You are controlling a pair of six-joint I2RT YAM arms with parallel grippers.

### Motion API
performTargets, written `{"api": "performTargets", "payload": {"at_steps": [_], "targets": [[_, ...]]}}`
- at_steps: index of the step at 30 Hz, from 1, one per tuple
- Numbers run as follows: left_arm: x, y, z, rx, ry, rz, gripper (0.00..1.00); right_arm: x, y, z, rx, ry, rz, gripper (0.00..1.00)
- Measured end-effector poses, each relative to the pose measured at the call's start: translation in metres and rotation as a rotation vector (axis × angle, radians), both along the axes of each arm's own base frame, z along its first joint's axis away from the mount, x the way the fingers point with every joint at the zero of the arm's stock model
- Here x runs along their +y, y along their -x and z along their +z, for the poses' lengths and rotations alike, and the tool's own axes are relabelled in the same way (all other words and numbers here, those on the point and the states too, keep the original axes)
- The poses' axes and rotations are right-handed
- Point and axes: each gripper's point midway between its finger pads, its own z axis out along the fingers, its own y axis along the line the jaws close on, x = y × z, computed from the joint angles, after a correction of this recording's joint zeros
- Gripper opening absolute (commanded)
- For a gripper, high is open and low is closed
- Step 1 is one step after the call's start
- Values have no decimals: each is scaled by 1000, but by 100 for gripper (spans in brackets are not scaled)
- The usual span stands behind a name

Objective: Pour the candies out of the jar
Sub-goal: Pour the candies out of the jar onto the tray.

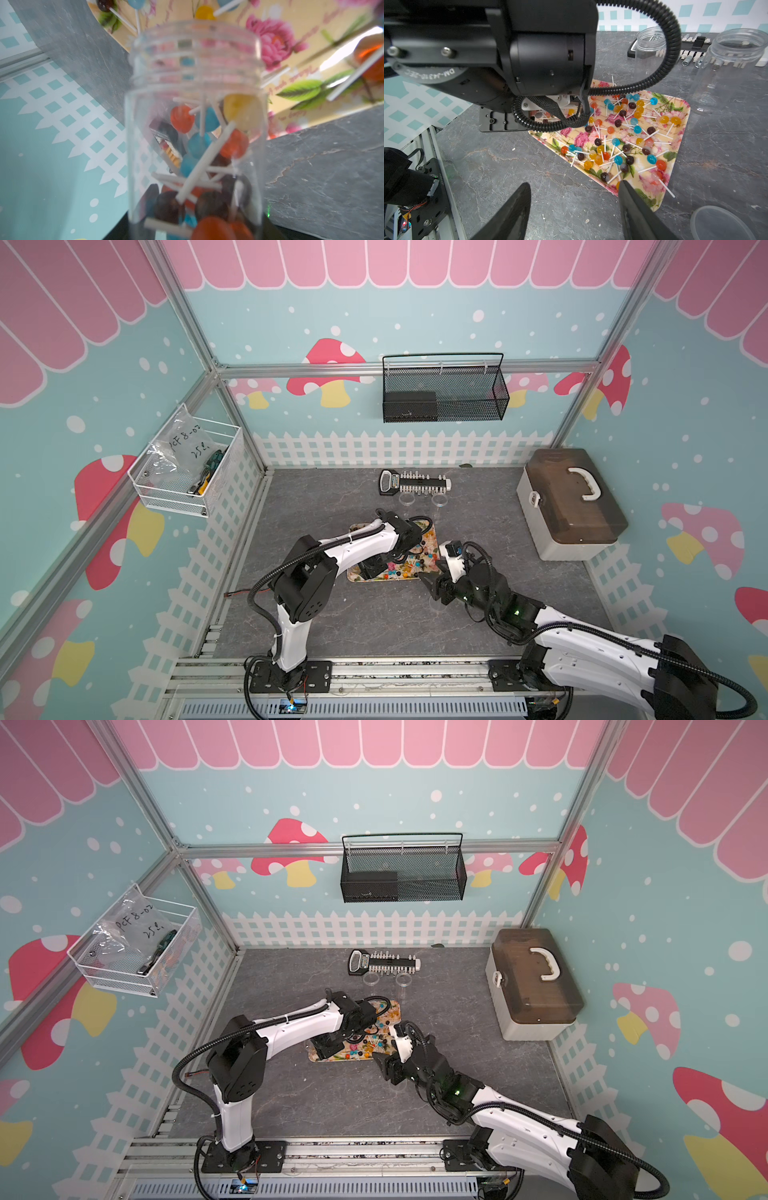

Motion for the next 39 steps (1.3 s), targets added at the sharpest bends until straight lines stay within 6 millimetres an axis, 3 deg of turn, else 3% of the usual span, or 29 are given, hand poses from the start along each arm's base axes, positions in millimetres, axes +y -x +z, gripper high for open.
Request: {"api": "performTargets", "payload": {"at_steps": [20,30,39], "targets": [[3,2,2,-9,-128,-121,40,-6,4,-5,12,-17,-11,65],[9,0,-20,23,-327,-264,39,-12,8,2,10,-52,-19,65],[18,-4,-9,-23,-391,-319,39,-21,12,-2,20,-58,-40,65]]}}
